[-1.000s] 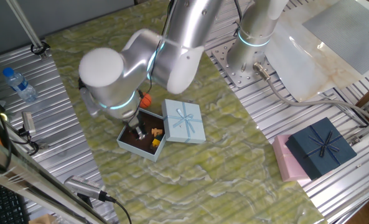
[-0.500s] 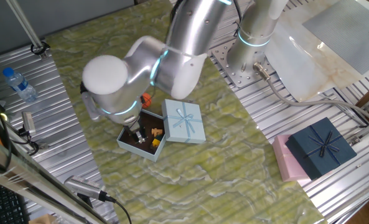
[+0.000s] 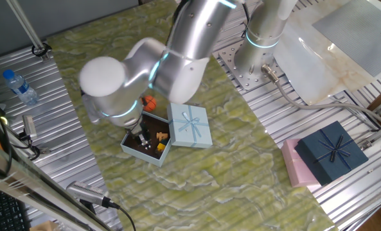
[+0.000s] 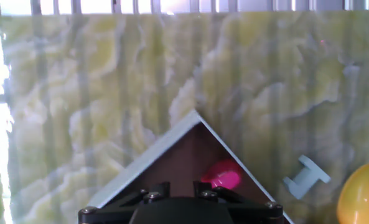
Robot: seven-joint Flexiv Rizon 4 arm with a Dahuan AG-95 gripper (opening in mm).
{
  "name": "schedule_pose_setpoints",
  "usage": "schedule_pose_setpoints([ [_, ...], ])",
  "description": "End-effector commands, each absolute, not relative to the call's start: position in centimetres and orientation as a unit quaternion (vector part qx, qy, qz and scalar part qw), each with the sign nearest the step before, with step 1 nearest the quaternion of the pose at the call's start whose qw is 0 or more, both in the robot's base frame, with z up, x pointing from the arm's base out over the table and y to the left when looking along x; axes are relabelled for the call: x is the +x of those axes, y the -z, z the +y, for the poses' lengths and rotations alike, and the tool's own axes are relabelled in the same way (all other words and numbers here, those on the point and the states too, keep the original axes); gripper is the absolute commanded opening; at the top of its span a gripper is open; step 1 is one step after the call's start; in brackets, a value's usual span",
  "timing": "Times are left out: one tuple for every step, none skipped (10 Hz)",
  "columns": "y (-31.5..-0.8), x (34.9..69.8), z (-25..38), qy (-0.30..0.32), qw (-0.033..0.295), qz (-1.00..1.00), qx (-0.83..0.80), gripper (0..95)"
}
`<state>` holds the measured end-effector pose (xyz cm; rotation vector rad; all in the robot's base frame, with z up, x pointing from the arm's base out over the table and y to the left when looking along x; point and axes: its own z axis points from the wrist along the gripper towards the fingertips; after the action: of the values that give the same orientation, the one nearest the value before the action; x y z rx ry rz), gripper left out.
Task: Take everything out of the gift box
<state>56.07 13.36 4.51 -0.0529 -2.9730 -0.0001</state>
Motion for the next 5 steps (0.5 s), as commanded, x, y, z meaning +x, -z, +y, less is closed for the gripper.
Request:
schedule_pose_setpoints([
  [-4.17,56.33,13.66,-0.004,0.111,-0.993,-0.027,19.0],
  [-4.23,56.22,13.56,-0.006,0.119,-0.992,-0.035,19.0],
  [-4.29,56.12,13.48,-0.006,0.125,-0.991,-0.039,19.0],
  [-4.35,56.0,13.41,-0.007,0.127,-0.991,-0.042,19.0],
  [-4.6,55.54,12.99,-0.005,0.119,-0.992,-0.035,19.0],
])
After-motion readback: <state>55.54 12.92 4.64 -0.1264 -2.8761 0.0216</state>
